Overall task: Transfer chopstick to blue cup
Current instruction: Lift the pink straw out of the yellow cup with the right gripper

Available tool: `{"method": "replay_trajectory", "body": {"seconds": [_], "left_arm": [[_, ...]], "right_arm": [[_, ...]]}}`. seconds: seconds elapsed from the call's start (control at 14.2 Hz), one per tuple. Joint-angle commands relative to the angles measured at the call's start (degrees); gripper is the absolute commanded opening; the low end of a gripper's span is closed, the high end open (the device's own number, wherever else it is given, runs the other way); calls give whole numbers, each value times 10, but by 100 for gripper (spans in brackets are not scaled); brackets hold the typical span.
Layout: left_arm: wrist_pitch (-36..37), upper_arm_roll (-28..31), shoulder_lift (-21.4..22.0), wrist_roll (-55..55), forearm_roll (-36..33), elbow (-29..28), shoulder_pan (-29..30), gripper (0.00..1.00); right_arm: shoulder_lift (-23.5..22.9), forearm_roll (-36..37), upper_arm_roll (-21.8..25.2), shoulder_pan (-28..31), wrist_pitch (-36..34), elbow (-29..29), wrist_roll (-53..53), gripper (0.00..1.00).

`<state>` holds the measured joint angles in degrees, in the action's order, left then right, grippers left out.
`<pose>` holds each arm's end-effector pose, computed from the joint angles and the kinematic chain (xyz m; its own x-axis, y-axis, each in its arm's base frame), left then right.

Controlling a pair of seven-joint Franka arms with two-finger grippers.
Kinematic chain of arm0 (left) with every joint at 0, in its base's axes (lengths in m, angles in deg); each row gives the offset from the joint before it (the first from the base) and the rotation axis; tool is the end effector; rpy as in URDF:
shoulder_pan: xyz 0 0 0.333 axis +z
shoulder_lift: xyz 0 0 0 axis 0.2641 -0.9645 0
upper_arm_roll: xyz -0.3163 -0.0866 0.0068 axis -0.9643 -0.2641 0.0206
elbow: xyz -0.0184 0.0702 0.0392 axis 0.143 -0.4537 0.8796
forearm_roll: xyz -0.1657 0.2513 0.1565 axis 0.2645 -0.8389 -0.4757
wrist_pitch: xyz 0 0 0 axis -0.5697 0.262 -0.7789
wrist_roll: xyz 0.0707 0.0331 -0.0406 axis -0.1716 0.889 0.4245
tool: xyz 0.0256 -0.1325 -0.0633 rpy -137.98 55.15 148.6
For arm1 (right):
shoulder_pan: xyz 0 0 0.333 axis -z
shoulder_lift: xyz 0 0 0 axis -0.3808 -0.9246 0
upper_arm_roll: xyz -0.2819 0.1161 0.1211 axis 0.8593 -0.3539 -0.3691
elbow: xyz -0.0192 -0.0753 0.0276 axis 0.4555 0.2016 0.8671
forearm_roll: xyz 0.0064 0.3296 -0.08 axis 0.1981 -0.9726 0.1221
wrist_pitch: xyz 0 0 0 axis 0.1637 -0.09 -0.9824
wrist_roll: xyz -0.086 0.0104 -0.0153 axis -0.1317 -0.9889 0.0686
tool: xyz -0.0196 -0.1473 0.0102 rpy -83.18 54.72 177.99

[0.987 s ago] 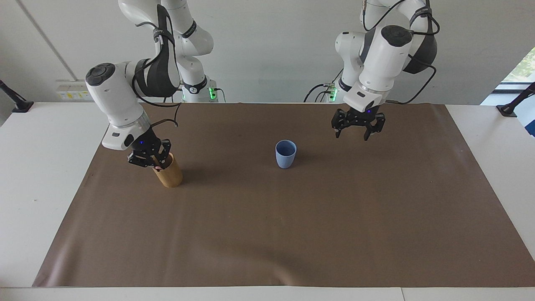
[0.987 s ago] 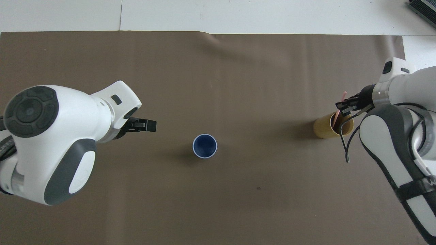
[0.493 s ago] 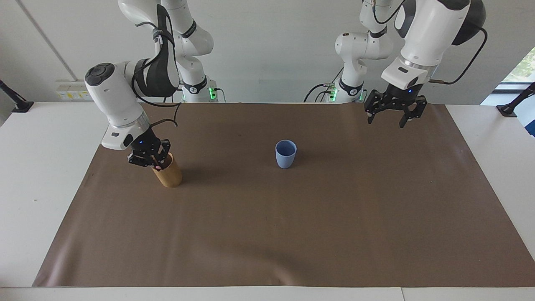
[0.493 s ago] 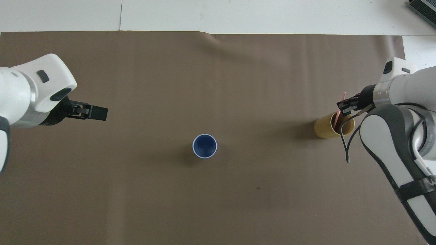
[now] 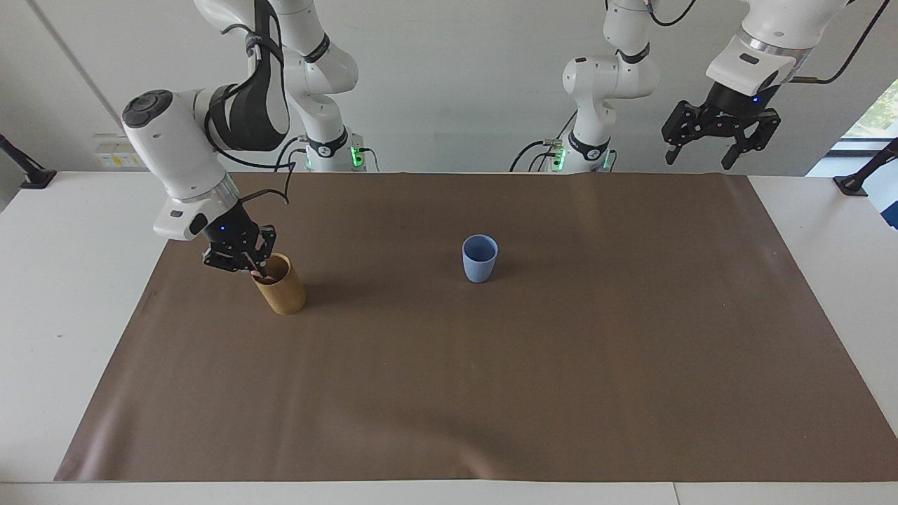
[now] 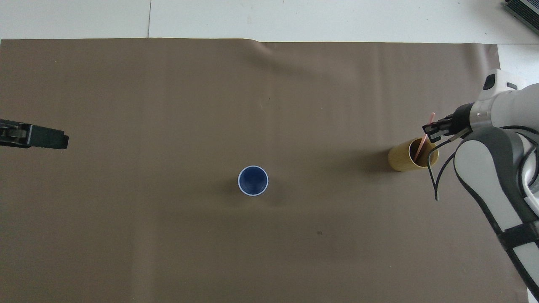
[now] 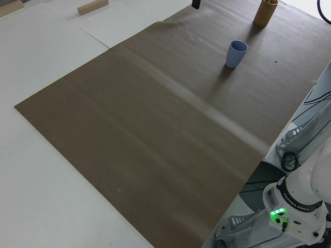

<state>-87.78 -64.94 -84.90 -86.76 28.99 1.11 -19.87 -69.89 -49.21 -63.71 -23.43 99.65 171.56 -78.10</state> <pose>0.4547 -0.0677 0.6395 0.9830 -0.1819 -0.0243 -0.1814 -0.9832 0.0197 0.5360 -0.0204 0.4833 0.8969 0.3892 0.2098 0.4141 -0.9058 -0.0897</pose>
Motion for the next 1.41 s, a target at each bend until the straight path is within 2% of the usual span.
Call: {"method": "replay_trajectory", "body": {"seconds": [0.0, 0.35, 0.7, 0.92, 1.13, 1.34], "left_arm": [[33, -1, 6, 2, 1, -2, 4, 100], [22, -1, 6, 0, 1, -2, 5, 100], [6, -1, 6, 1, 1, -3, 5, 100], [-1, -1, 5, 0, 1, -3, 5, 100], [-1, 0, 3, 0, 0, -1, 5, 100], [7, 0, 4, 0, 0, -1, 5, 100]], "right_arm": [[24, -36, 0, 14, -29, -5, -9, 0], [40, -55, 2, 29, -79, -48, 10, 0], [49, -53, -17, 7, -92, -74, 100, 0], [47, -39, -28, -60, -57, -74, 213, 0], [45, 27, -29, -155, -30, -86, 372, 0], [43, 36, -30, -202, -31, -104, 433, 0]]}}
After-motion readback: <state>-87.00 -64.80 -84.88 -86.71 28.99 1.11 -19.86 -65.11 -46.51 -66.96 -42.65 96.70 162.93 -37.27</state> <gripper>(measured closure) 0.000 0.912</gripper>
